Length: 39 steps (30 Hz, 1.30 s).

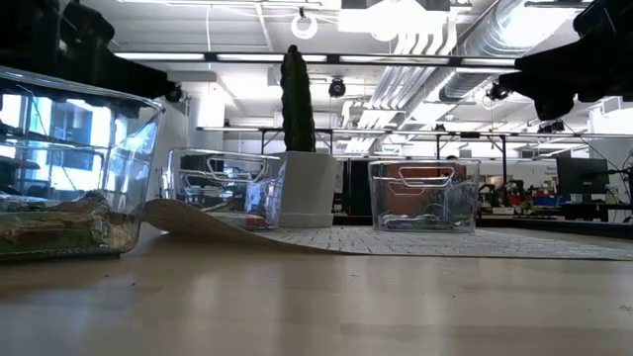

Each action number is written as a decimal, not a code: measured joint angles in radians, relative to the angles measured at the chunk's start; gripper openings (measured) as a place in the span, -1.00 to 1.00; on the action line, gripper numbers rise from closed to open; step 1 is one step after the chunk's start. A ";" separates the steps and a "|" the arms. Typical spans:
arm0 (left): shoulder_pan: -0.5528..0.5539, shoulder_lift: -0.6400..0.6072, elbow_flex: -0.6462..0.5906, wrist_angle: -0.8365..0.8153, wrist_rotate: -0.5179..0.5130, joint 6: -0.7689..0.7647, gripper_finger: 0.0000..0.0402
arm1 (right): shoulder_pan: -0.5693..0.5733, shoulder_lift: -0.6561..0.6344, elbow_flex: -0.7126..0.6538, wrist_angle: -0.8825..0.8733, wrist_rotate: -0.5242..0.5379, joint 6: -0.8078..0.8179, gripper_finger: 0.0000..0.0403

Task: Pick and place Granola Bars by type
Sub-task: Return to Home Position

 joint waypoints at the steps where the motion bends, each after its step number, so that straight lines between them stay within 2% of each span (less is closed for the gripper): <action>1: 0.000 0.000 0.000 0.002 0.010 0.001 -0.30 | 0.000 0.000 0.000 -0.001 0.000 -0.010 -0.18; 12: 0.000 0.005 -0.003 -0.134 0.021 -0.028 -0.30 | 0.000 0.002 0.000 -0.003 0.002 -0.060 -0.18; 16: 0.000 0.016 -0.003 -0.132 0.049 -0.036 -0.30 | 0.000 0.002 0.000 0.003 0.002 -0.054 -0.18; 39: 0.000 0.016 -0.005 -0.133 0.047 -0.036 -0.30 | 0.000 0.002 -0.002 0.009 0.002 -0.054 -0.18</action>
